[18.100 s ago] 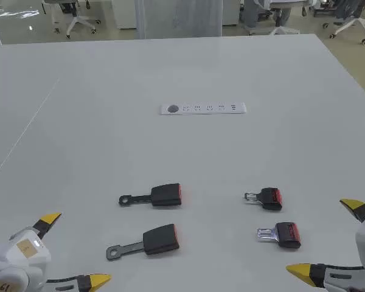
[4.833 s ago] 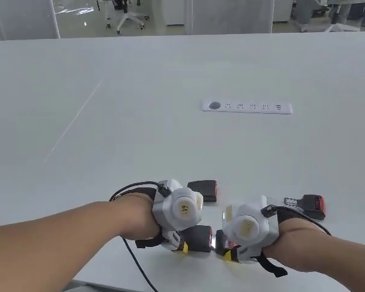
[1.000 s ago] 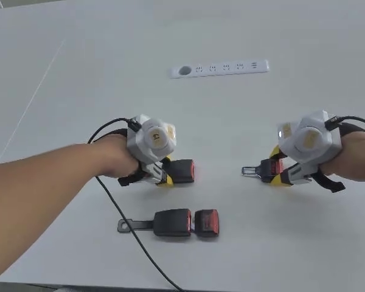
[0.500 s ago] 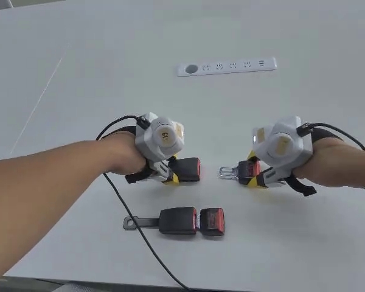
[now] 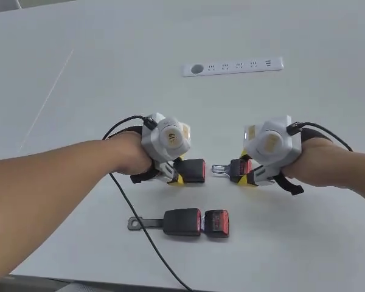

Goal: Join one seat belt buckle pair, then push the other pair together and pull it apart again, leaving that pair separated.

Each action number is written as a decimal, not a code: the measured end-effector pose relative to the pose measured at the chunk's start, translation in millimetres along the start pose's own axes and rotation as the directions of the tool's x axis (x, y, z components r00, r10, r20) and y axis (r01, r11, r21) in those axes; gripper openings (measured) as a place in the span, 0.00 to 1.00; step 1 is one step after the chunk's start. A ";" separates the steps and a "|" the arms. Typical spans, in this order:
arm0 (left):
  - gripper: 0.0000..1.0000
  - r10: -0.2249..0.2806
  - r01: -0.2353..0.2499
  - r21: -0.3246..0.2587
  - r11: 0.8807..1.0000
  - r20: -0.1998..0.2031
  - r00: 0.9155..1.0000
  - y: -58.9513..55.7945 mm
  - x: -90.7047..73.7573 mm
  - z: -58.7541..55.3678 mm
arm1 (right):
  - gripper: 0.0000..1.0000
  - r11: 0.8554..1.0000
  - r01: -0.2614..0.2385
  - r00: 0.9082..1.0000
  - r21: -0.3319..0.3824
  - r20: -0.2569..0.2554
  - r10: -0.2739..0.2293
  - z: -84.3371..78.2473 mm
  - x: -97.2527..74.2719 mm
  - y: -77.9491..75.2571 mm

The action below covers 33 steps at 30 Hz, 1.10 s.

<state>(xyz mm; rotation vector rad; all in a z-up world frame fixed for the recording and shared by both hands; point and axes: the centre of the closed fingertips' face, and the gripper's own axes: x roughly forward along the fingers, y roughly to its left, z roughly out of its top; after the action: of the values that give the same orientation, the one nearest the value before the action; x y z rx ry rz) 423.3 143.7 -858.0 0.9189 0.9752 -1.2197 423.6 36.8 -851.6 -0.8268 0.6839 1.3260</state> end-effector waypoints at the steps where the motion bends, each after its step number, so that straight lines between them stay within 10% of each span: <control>1: 0.32 0.000 0.000 0.000 1.000 0.001 1.000 -0.1 0.1 0.1 | 0.33 1.000 -0.002 1.000 -0.006 0.001 0.002 2.1 1.3 0.4; 33: 0.31 -0.026 0.025 0.037 0.999 0.027 0.999 -2.0 0.2 0.6 | 0.30 1.000 -0.017 1.000 -0.007 0.026 0.018 26.7 16.2 4.8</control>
<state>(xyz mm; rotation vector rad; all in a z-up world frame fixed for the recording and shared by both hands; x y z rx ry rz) 421.4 142.8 -858.0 0.9186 0.9477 -1.2723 420.1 68.1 -850.8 -0.8093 0.6681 1.3532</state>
